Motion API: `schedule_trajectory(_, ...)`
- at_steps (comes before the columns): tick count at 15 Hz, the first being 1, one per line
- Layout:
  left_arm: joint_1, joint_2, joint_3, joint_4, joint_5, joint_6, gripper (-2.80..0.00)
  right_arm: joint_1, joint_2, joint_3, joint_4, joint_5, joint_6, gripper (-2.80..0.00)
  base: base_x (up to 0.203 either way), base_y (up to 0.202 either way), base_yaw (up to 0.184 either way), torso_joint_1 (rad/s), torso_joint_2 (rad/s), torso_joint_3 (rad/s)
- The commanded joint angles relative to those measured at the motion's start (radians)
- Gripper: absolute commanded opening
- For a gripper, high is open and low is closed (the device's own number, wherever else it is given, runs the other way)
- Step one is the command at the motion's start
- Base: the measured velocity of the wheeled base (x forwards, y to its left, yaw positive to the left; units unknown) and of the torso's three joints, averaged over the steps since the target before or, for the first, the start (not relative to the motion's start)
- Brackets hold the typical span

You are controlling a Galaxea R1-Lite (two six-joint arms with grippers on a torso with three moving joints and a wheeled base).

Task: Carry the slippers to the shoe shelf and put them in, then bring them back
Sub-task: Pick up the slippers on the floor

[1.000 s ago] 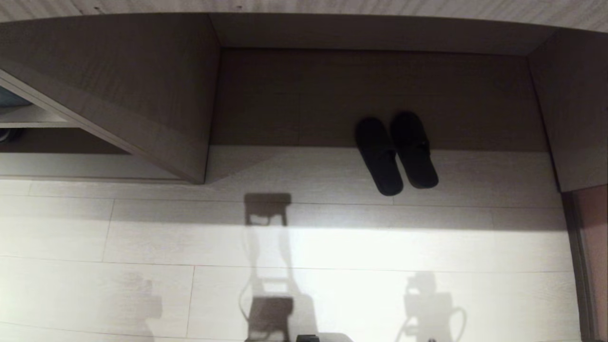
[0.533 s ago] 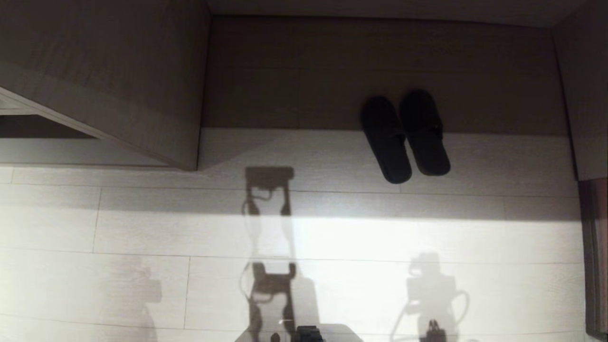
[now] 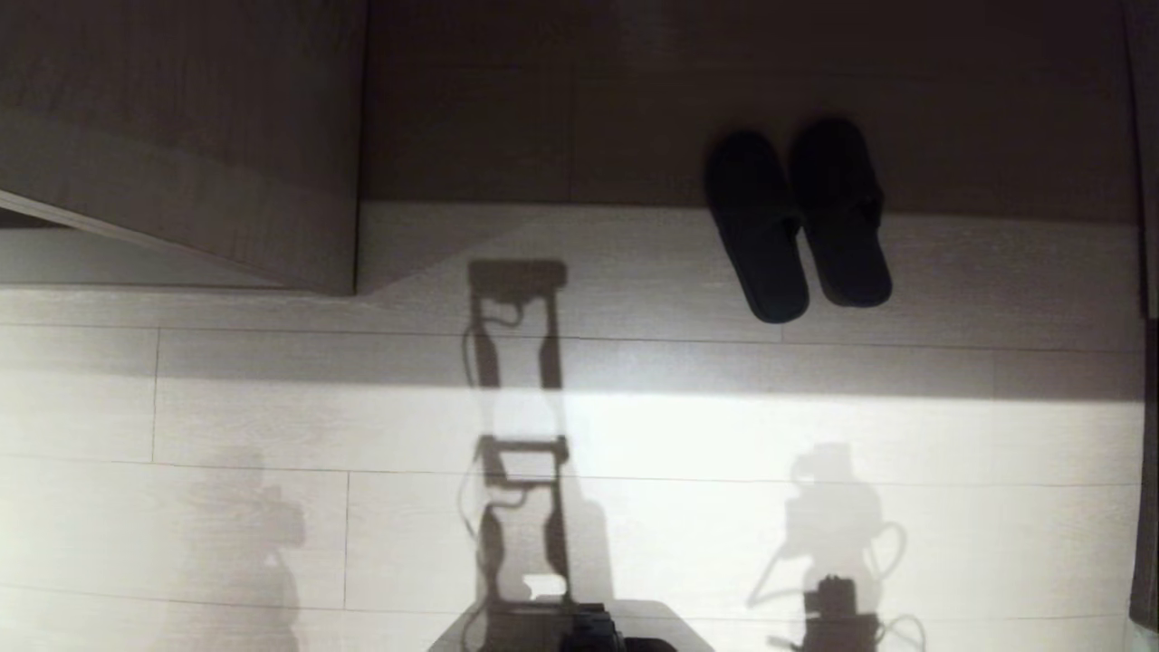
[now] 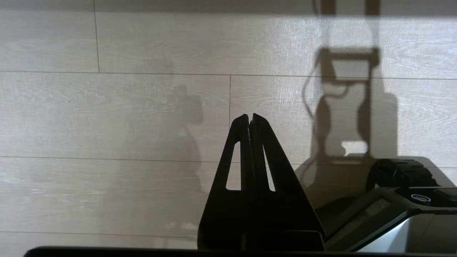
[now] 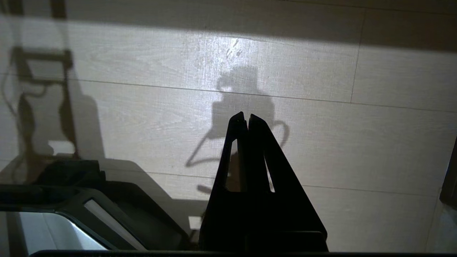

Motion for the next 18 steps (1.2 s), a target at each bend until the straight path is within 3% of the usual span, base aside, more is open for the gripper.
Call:
schedule_trajectory(1,0.000,0.000,0.000,0.000,0.000,0.000,-2.80,0.000,0.000,0.002,-0.002,0.000,0.000,-2.80,0.000,0.000,0.000,0.002,0.00,-0.188)
schedule_trajectory(18,0.000,0.000,0.000,0.000,0.000,-0.003,-2.80,0.000,0.000,0.002,-0.002,0.000,0.000,-2.80,0.000,0.000,0.000,0.002,0.00,-0.186)
